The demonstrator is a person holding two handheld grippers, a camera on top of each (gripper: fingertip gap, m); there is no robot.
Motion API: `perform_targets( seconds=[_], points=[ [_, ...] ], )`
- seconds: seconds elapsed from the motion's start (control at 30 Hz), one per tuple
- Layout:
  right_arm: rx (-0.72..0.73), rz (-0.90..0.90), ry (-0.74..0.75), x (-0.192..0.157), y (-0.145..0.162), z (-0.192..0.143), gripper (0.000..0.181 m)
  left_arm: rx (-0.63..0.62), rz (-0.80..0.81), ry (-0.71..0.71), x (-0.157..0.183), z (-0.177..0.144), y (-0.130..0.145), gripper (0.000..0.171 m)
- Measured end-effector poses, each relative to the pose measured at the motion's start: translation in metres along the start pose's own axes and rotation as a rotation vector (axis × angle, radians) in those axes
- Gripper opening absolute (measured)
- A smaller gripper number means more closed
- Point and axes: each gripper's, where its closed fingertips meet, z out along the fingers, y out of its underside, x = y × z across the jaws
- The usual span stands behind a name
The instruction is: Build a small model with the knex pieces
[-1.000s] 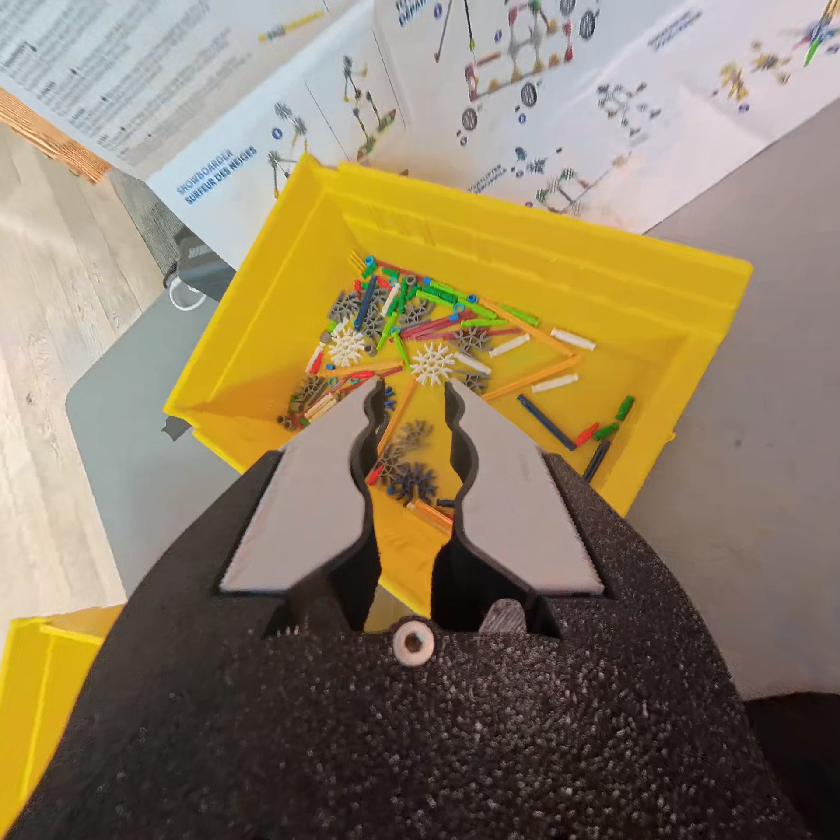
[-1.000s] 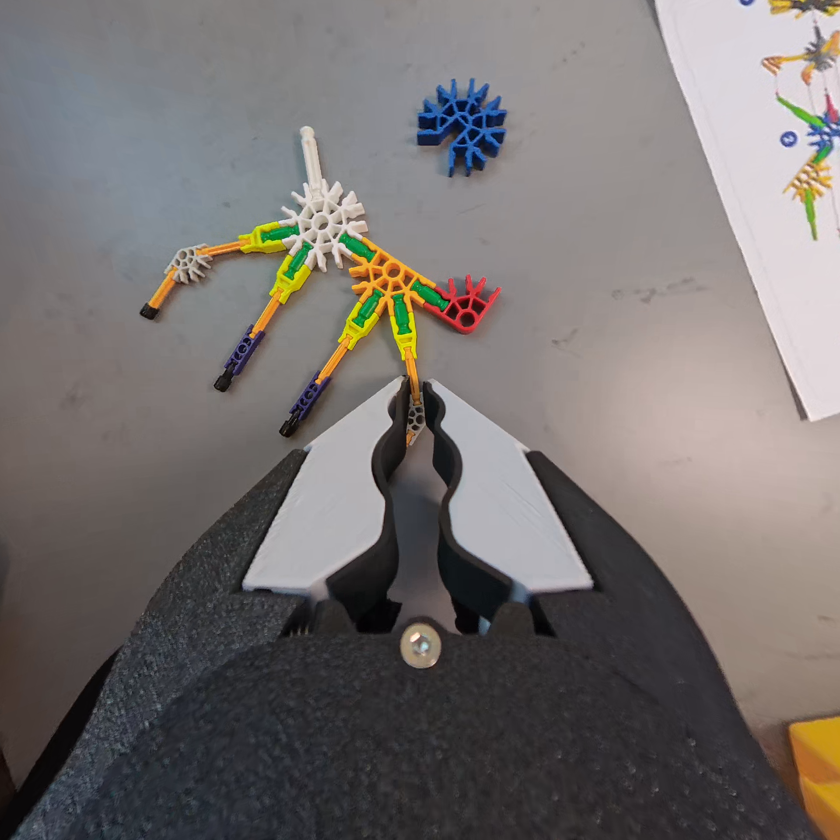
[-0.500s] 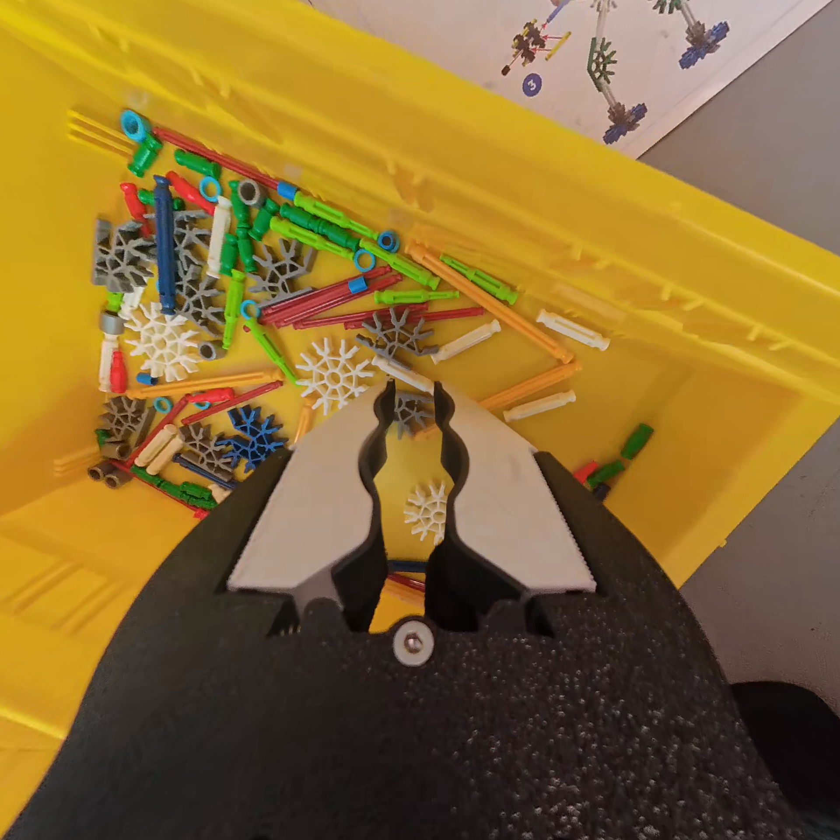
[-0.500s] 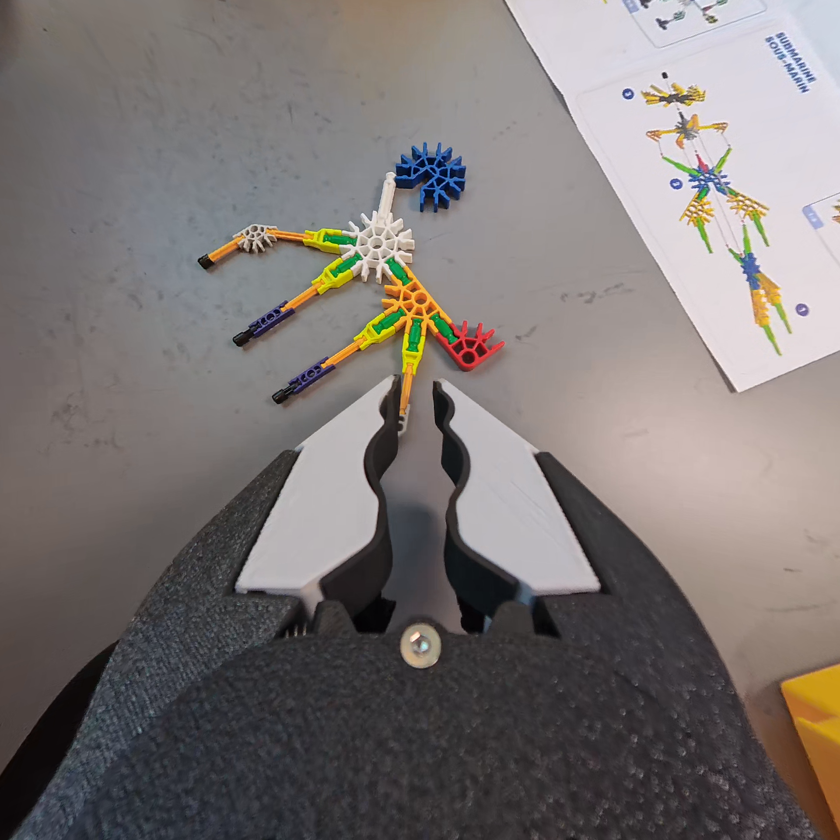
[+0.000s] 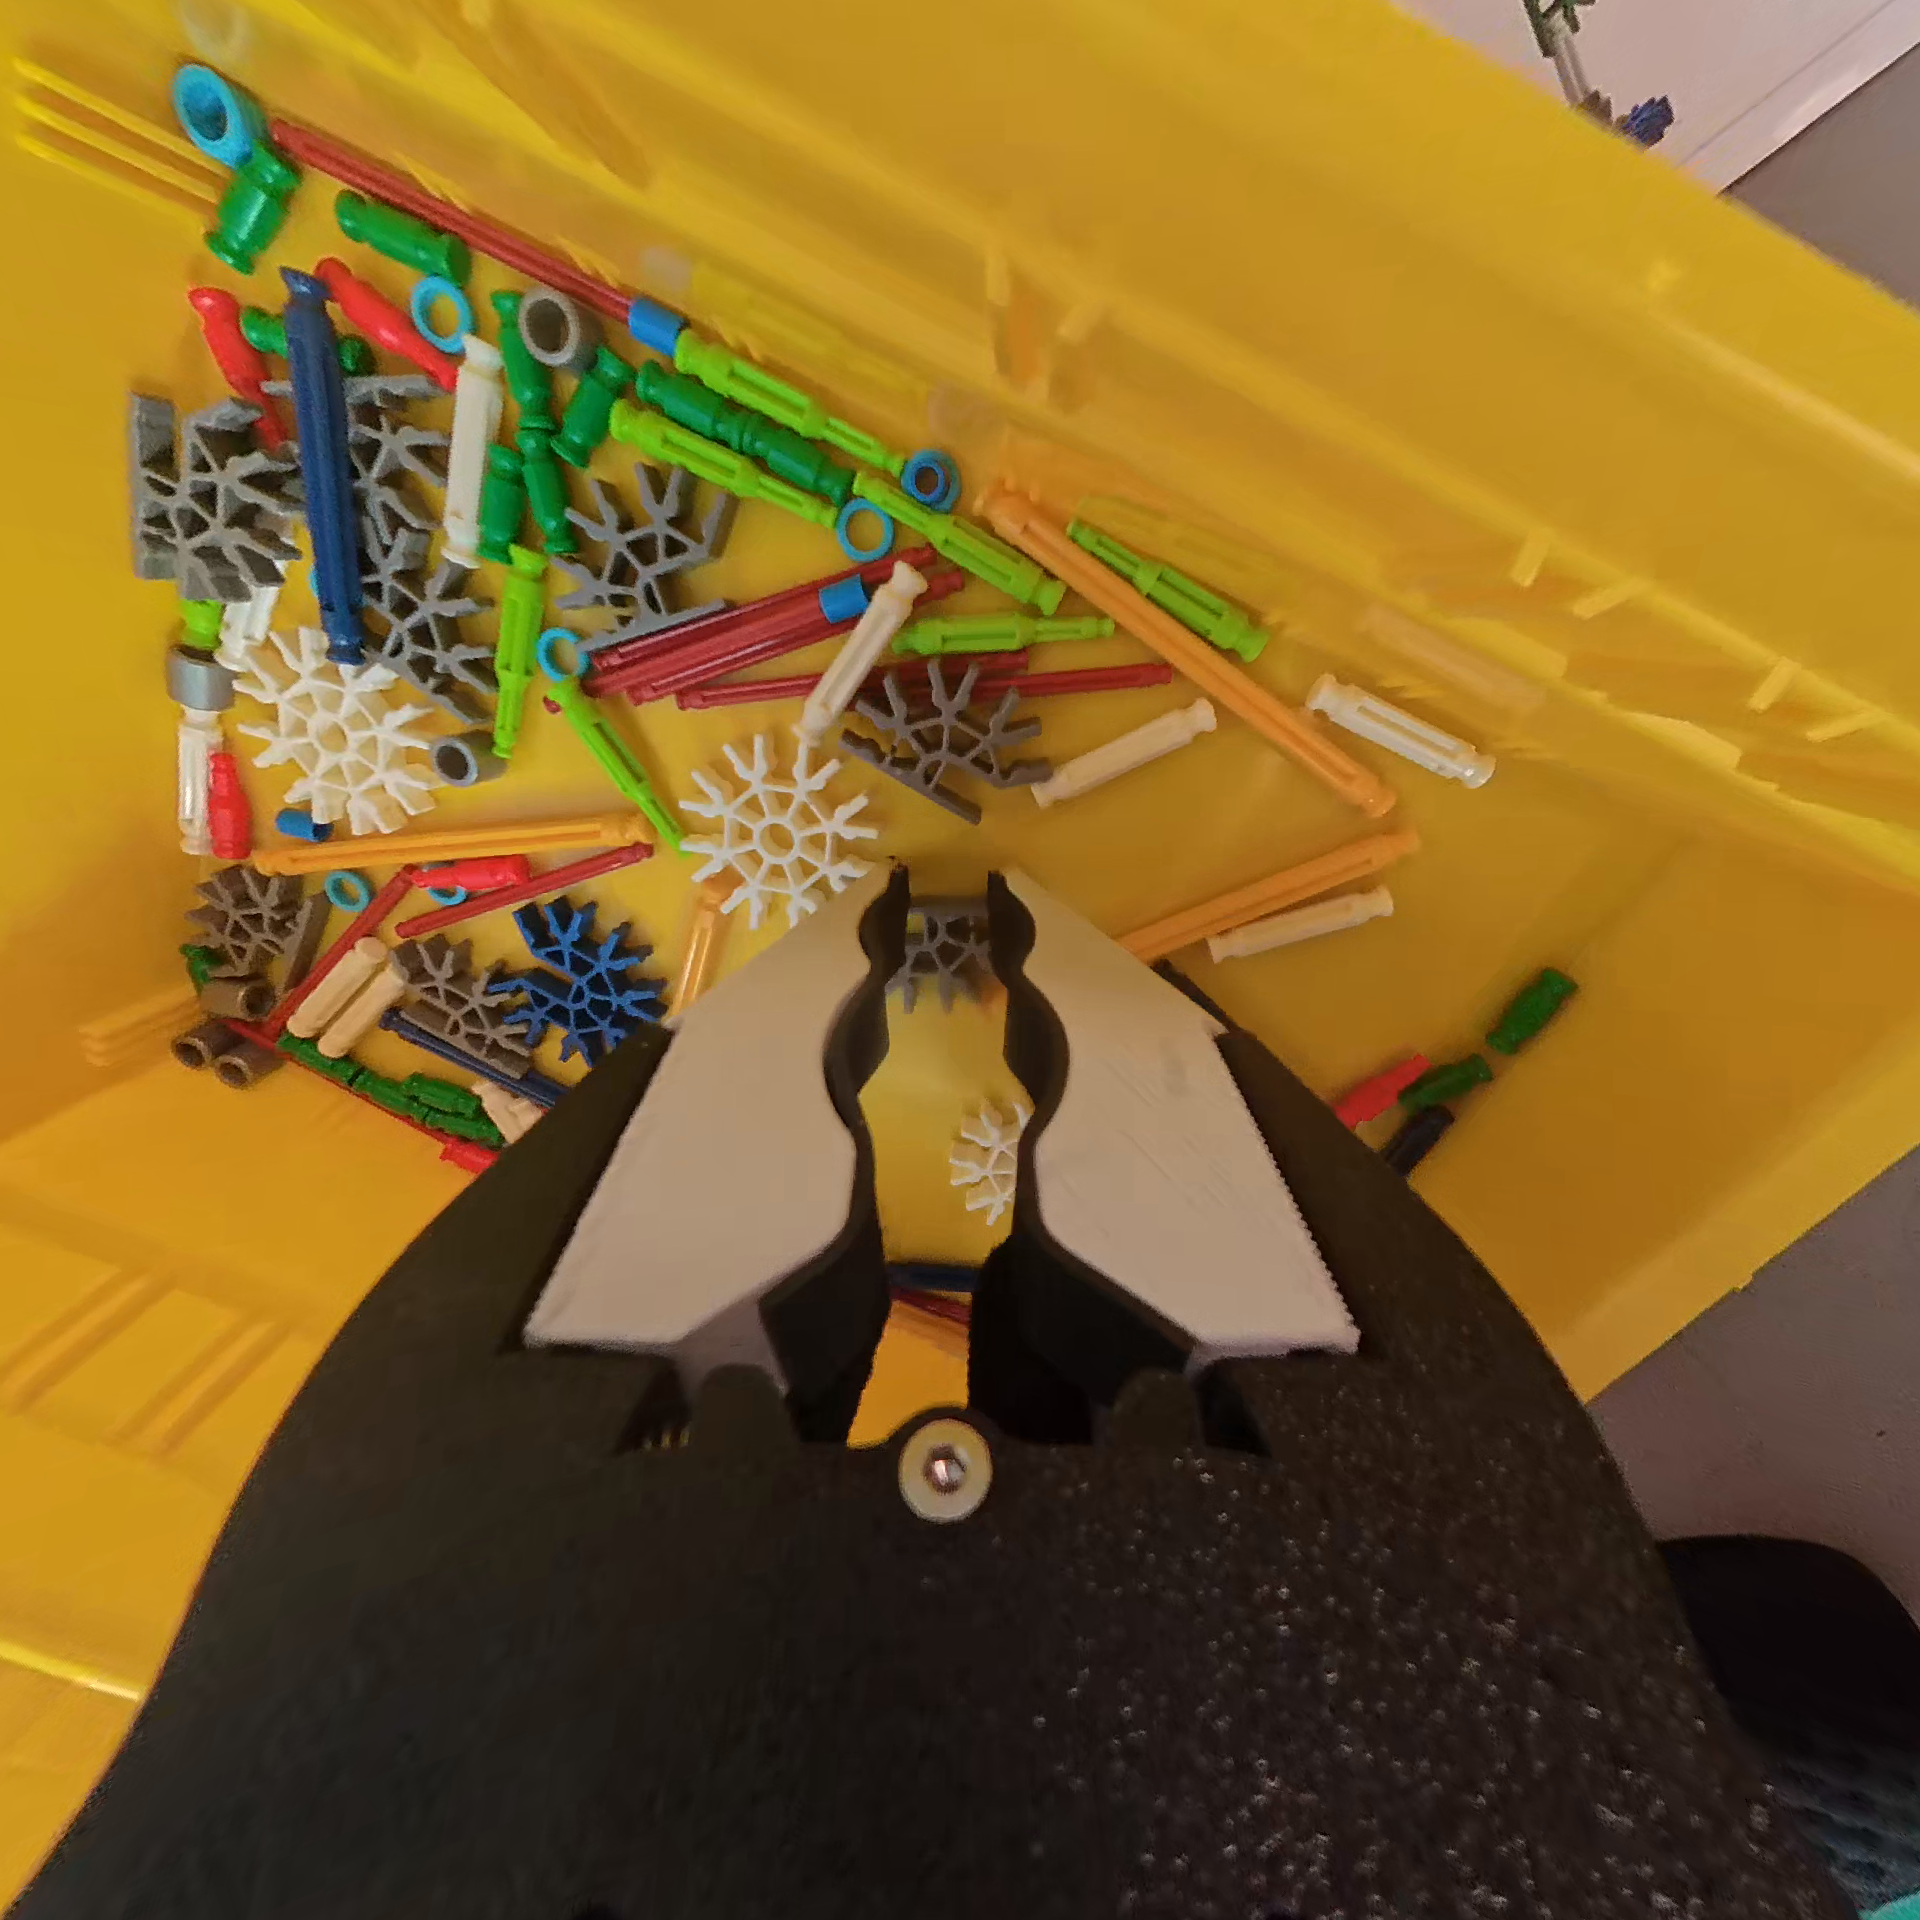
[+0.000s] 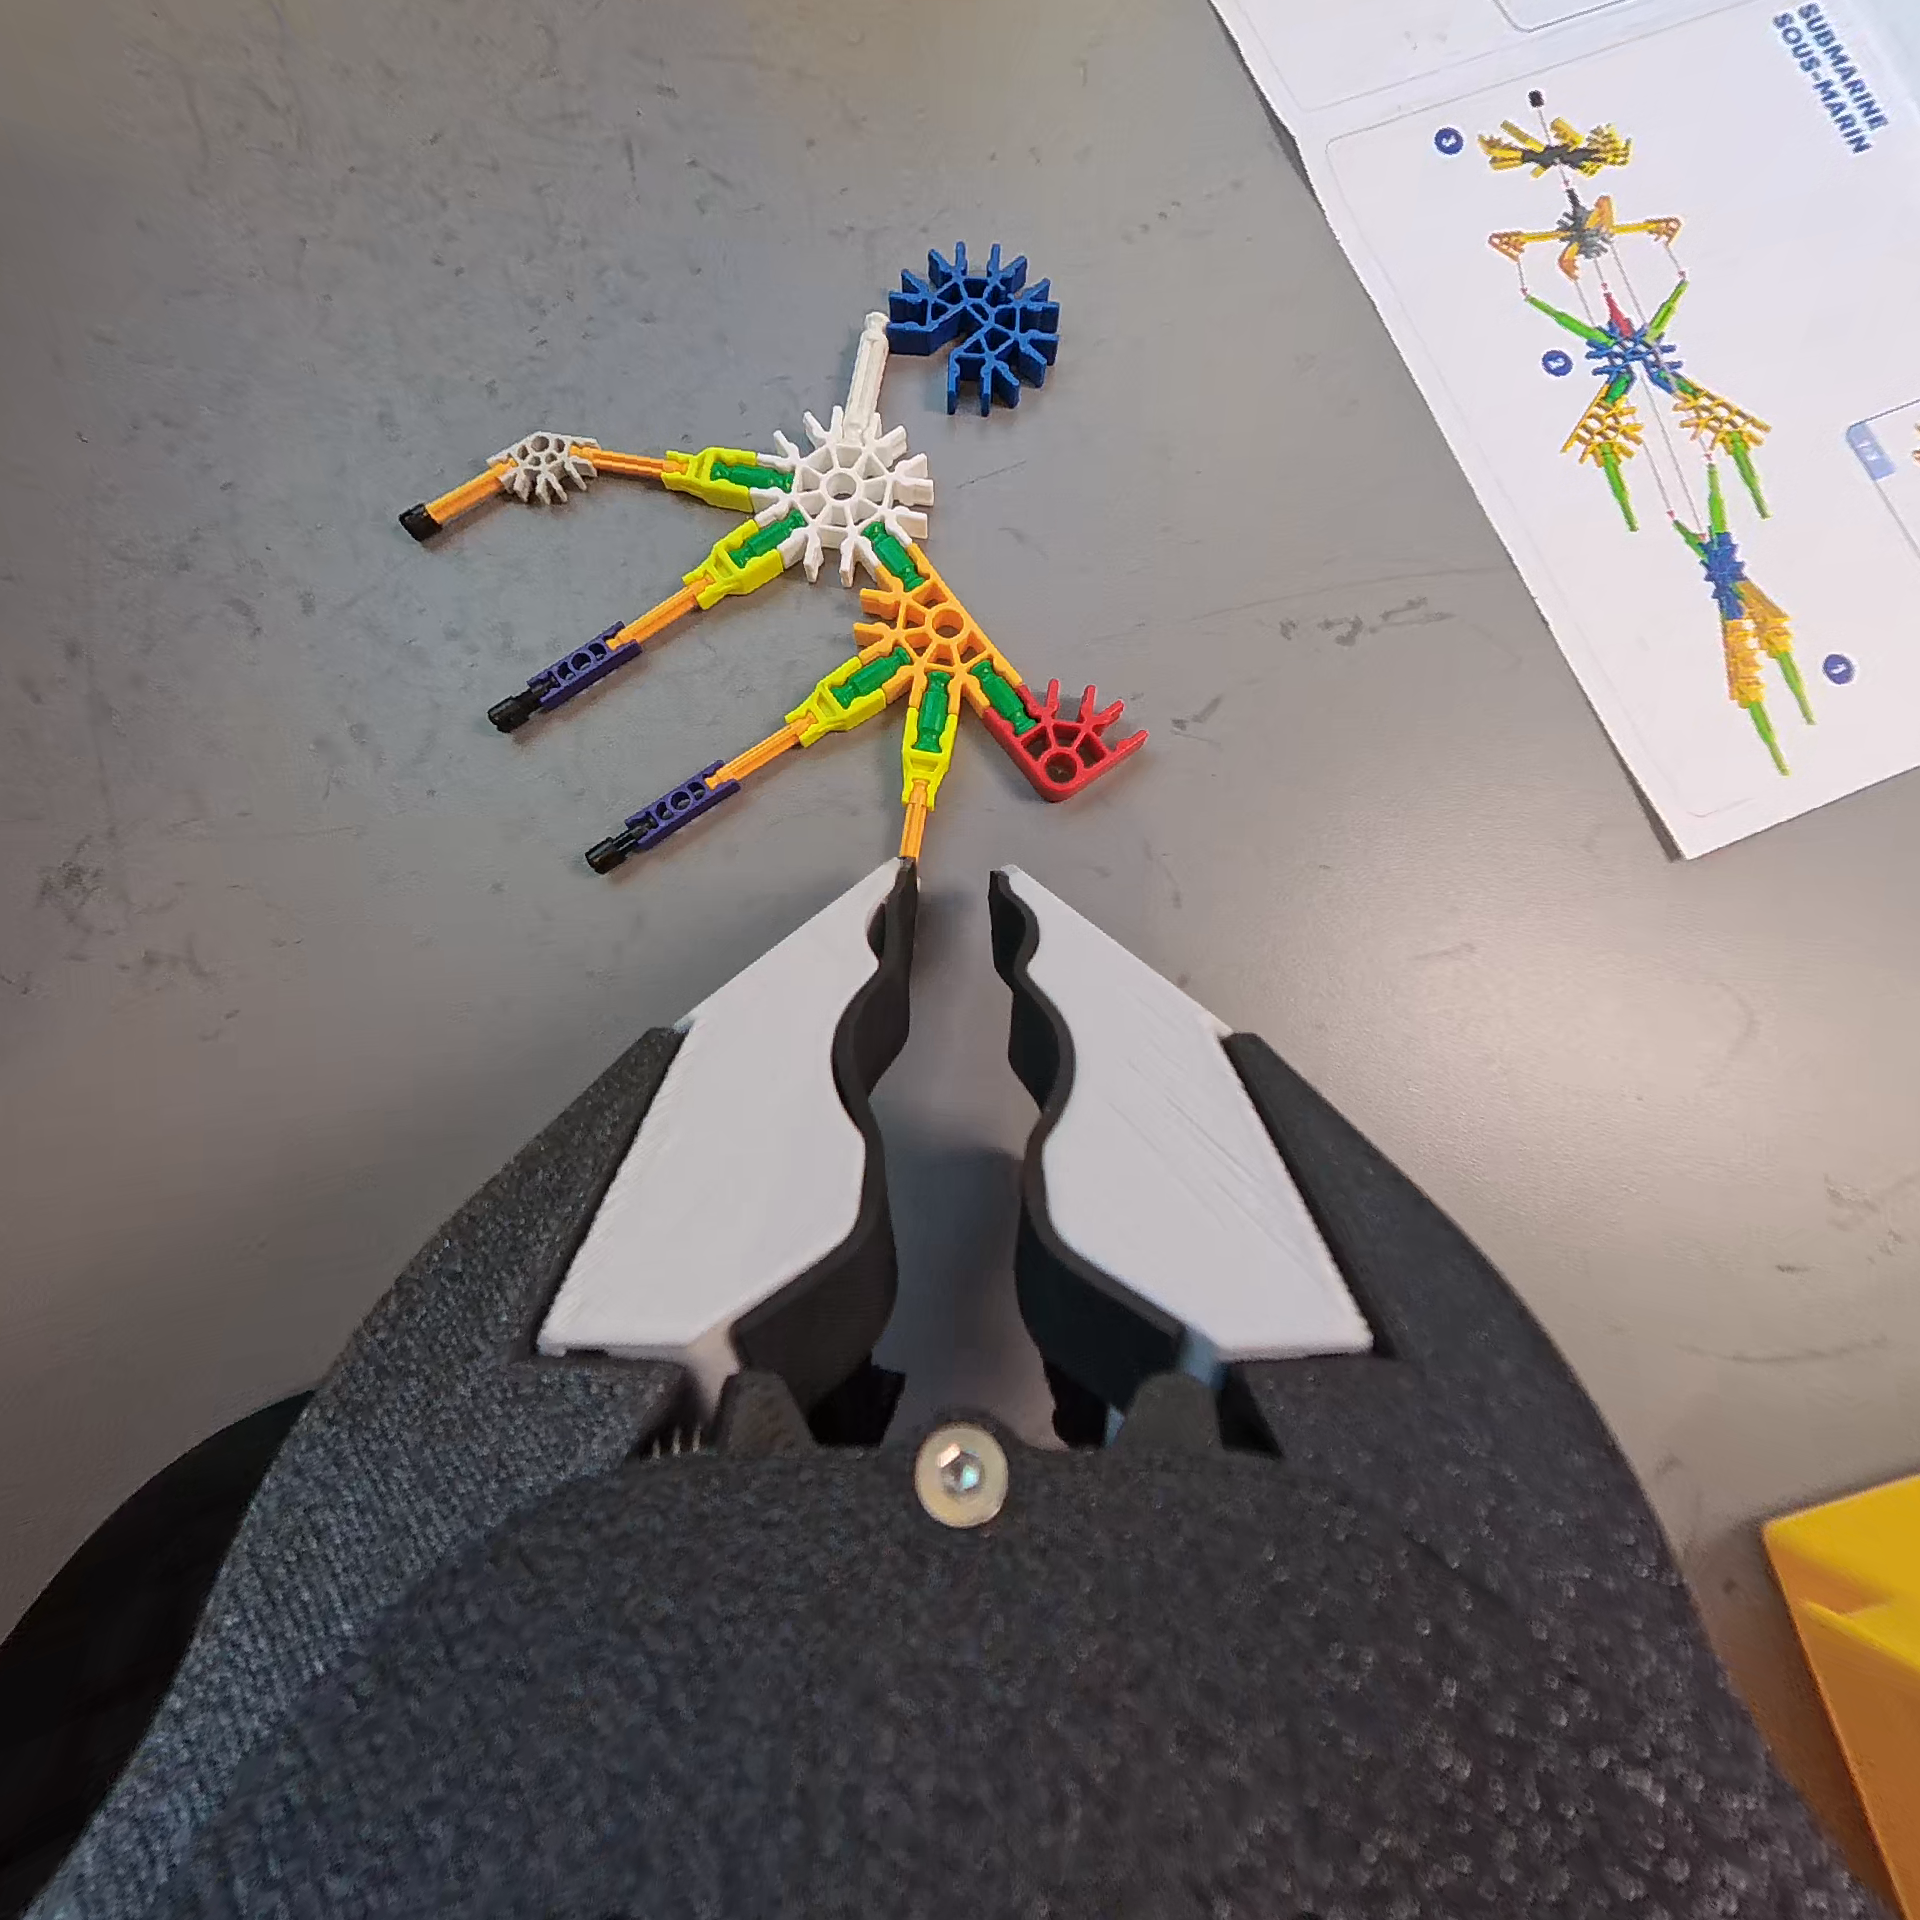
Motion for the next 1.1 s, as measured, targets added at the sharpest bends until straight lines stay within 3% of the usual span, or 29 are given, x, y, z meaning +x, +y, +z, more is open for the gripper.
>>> perform_targets(
  seconds=[0.2, 0.37, 0.57, 0.67, 0.87, 0.97, 1.03, 1.1],
  points=[
    [0.007, 0.016, -0.001, 0.002, 0.001, 0.001, 0.013, 0.173, 0.119, -0.036, -0.008, -0.023, -0.033, 0.018],
    [0.02, 0.033, -0.011, 0.003, 0.0, 0.002, 0.013, 0.154, 0.202, -0.012, -0.014, -0.008, -0.044, 0.023],
    [0.036, 0.058, -0.016, 0.005, 0.0, 0.002, 0.012, 0.108, 0.19, 0.08, -0.013, 0.0, -0.041, 0.019],
    [0.037, 0.059, -0.017, 0.006, 0.0, 0.002, 0.012, 0.104, 0.196, 0.075, -0.013, 0.001, -0.039, 0.0],
    [0.035, 0.054, -0.016, 0.005, 0.0, 0.002, 0.012, 0.083, 0.215, 0.082, -0.011, -0.001, -0.032, 0.0],
    [0.034, 0.053, -0.017, 0.005, 0.0, 0.002, 0.012, 0.022, 0.217, 0.155, -0.002, -0.005, -0.019, 0.0],
    [0.034, 0.054, -0.02, 0.004, 0.0, 0.002, 0.012, -0.059, 0.229, 0.238, 0.008, -0.008, -0.002, 0.013],
    [0.033, 0.052, -0.02, 0.004, 0.0, 0.002, 0.012, -0.039, 0.243, 0.196, 0.001, -0.011, -0.005, 0.013]
  ],
)
